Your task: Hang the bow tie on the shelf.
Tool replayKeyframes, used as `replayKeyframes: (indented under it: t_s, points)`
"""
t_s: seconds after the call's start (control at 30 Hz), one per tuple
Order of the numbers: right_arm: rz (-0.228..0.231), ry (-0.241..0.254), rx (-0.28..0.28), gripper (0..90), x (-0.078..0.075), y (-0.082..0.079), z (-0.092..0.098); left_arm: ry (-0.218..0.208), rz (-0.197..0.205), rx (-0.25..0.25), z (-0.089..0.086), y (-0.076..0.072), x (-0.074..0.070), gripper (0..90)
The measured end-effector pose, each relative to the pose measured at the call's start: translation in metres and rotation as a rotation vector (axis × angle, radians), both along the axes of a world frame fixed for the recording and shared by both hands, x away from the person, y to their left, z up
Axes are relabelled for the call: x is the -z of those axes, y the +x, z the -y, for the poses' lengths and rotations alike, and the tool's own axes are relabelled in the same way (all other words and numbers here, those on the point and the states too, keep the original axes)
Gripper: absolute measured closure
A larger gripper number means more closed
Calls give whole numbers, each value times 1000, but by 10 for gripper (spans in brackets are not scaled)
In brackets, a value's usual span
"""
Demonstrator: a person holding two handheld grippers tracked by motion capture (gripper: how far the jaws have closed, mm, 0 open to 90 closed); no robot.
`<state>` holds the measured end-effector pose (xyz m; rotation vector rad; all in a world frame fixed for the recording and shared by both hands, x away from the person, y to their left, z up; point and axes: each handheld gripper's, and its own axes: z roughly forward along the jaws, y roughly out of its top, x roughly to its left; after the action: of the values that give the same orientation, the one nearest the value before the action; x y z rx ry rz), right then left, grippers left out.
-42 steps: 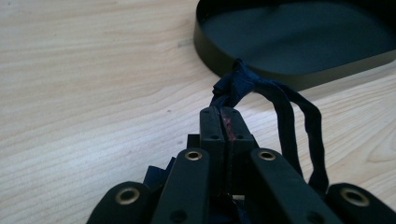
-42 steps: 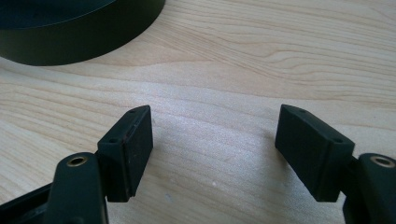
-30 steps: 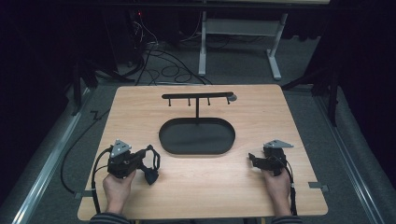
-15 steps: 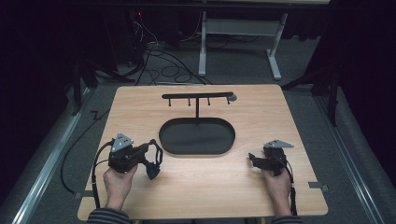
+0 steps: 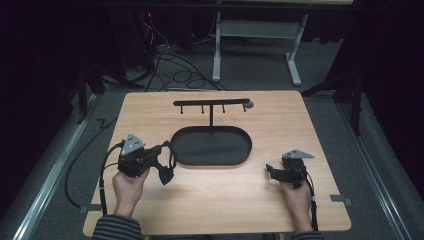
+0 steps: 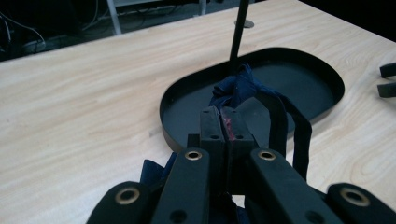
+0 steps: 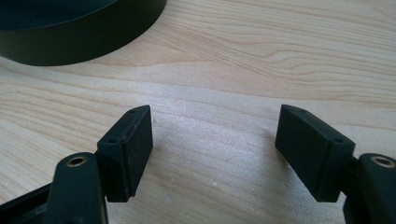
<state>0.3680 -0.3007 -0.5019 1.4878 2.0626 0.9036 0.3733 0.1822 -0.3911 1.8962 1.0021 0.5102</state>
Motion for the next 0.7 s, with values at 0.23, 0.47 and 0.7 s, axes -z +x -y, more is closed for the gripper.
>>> replayKeyframes:
  t_s: [0.23, 0.47, 0.7]
  points:
    - [3, -10, 0, 288, 0, 0, -1, -43, 6, 5, 4, 12, -11, 888]
    - [3, -4, 0, 287, 0, 0, -1, -48, 22, 10, 10, 22, -24, 887]
    - [3, -10, 0, 287, 0, 0, -1, -91, 28, 5, 11, 29, -28, 887]
